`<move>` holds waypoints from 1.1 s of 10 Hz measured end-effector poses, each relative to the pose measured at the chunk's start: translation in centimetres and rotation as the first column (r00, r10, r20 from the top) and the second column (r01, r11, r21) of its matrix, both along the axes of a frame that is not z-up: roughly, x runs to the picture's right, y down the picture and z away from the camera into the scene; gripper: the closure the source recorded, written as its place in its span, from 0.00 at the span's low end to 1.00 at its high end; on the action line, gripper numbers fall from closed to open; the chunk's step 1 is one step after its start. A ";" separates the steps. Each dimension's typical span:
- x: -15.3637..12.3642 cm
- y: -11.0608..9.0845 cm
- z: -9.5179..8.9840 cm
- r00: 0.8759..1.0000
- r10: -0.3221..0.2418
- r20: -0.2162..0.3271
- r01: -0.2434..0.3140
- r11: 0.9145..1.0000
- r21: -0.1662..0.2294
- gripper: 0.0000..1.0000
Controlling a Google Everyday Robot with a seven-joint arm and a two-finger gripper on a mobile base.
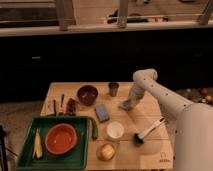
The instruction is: Place towel in paper cup
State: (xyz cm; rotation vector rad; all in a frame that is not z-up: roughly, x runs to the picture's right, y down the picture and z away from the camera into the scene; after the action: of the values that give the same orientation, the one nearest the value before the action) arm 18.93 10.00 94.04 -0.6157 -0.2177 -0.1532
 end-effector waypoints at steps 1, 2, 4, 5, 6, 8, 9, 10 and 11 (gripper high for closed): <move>0.1 -0.1 -0.1 1.000 0.002 -0.002 -0.002 1.000 0.001 0.88; 0.5 -0.3 -0.2 1.000 0.006 -0.008 -0.006 1.000 0.006 0.98; 1.0 -0.7 -0.5 1.000 0.016 -0.013 -0.016 1.000 0.010 1.00; 1.5 -1.1 -0.9 1.000 0.027 -0.014 -0.027 0.999 0.017 1.00; 1.8 -1.3 -1.1 0.999 0.032 -0.014 -0.031 0.999 0.019 1.00; 2.3 -2.4 -2.0 0.999 0.045 -0.005 -0.044 0.998 0.035 1.00; 2.6 -2.8 -2.5 0.999 0.048 -0.002 -0.048 0.998 0.038 1.00; 2.7 -3.1 -2.8 0.999 0.049 0.002 -0.049 0.998 0.044 1.00; 2.9 -3.4 -3.2 0.999 0.051 0.005 -0.051 0.997 0.051 1.00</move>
State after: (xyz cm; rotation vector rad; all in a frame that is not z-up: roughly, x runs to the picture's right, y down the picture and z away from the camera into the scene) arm 21.79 6.56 90.88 -0.5591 -0.2326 -0.1105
